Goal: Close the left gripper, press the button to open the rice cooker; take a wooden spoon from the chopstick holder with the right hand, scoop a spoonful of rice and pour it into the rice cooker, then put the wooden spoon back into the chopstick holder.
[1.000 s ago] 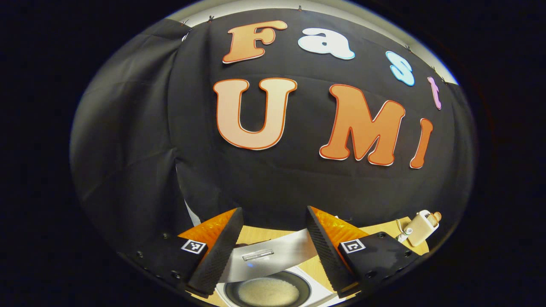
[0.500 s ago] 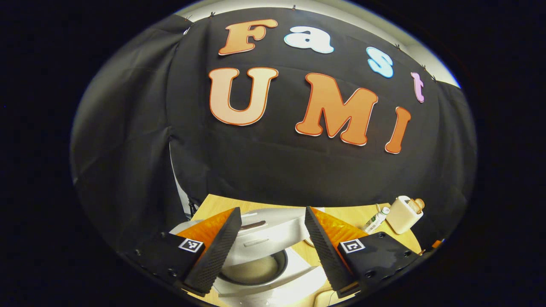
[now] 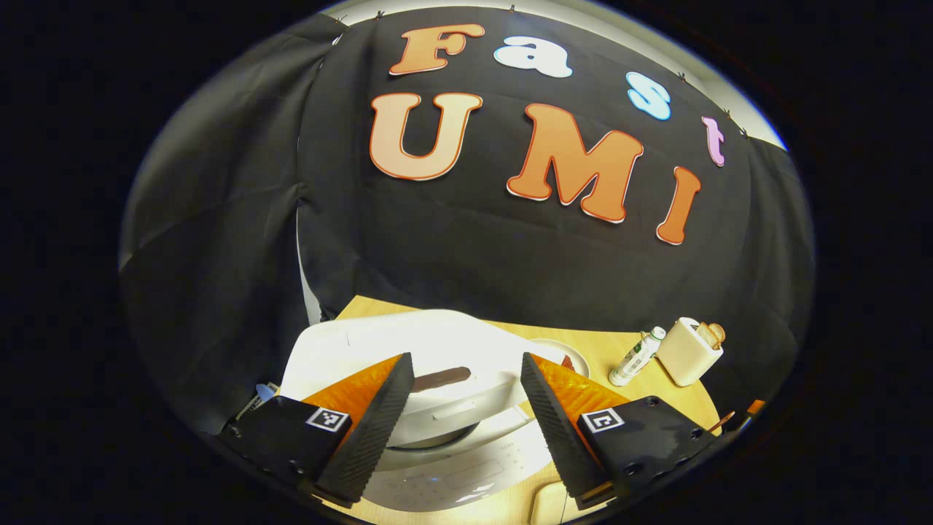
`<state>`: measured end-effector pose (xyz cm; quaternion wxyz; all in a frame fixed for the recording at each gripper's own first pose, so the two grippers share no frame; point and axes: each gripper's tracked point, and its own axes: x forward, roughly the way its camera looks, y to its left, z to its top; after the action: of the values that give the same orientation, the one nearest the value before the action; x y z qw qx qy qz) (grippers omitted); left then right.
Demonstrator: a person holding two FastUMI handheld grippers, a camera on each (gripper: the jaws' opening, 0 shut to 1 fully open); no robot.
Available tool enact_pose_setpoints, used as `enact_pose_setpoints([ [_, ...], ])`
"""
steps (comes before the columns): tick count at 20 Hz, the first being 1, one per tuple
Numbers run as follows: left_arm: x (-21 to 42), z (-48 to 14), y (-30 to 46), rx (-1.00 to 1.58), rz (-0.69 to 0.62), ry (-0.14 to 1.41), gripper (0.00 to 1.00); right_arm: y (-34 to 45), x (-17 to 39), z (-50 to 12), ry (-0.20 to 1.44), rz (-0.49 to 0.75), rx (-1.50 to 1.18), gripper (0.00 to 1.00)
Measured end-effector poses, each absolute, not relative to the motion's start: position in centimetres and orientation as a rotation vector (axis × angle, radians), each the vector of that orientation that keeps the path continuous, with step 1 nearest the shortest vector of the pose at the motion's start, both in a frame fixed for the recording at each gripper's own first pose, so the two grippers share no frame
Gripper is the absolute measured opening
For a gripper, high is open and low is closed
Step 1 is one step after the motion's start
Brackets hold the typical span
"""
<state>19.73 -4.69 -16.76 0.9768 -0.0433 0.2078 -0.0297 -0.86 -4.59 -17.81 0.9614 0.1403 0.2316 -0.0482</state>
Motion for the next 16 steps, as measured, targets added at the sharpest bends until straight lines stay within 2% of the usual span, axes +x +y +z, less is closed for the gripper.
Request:
enact_pose_setpoints([
  [6,19.3,-20.4,-4.5,-0.003,-0.016,0.441,0.99,-6.4,-1.8,-18.7,0.487,-0.134,0.325,0.95],
  [11,18.7,-24.1,-4.5,-0.034,0.013,0.516,1.00,-7.2,-2.0,-19.0,0.496,-0.150,0.341,0.95],
  [14,18.5,-25.3,-4.7,0.110,0.019,0.514,1.00,-7.3,-1.8,-19.4,0.506,-0.153,0.356,0.95],
  [16,18.6,-25.0,-4.7,0.092,0.036,0.493,1.00,-7.0,-1.8,-19.6,0.514,-0.149,0.372,0.95],
])
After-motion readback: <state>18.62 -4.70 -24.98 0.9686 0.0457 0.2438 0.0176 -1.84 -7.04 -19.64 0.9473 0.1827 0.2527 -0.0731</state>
